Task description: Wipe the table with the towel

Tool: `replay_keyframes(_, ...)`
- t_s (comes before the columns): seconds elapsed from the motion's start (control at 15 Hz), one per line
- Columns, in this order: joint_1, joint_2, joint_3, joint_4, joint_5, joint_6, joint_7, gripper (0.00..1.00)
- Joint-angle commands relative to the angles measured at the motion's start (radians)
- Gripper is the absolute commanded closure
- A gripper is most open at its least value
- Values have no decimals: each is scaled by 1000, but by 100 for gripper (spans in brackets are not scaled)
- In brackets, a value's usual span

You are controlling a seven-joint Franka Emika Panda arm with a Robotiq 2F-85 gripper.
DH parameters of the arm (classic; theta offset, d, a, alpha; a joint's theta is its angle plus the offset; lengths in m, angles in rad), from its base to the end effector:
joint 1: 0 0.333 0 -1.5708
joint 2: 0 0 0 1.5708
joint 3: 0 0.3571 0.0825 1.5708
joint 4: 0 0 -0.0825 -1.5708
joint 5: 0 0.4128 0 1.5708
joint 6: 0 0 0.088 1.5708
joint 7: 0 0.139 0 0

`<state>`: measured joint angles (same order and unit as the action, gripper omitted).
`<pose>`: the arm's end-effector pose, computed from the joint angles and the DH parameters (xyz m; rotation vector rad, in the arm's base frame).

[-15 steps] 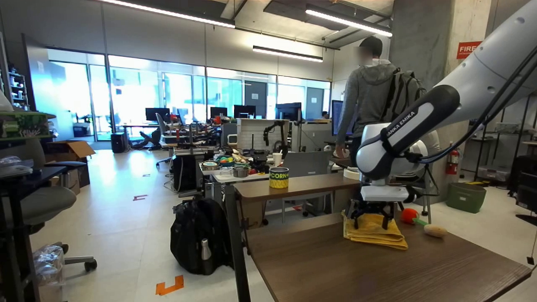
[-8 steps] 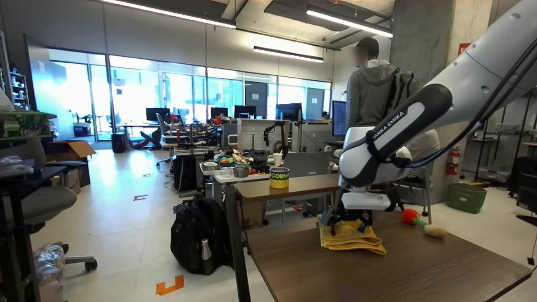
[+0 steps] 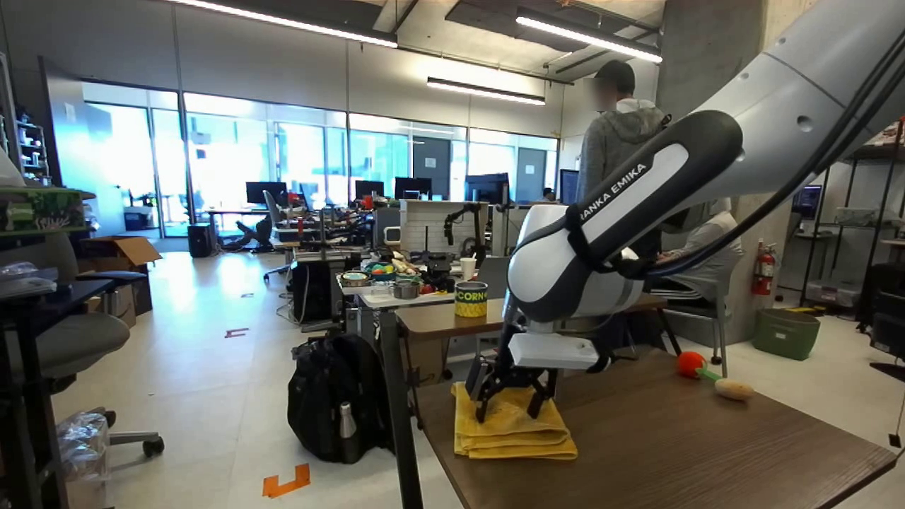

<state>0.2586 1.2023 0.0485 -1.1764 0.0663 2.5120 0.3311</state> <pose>0.7787 0.2362 0.0179 -3.0101 0.1643 -0.1513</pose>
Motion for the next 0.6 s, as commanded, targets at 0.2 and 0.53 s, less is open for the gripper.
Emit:
replay_keyframes(0.2,-32,27,-13,33,21,-44,5,0)
replay_keyframes(0.53,-141,70,-89,54,80,-17,105,0)
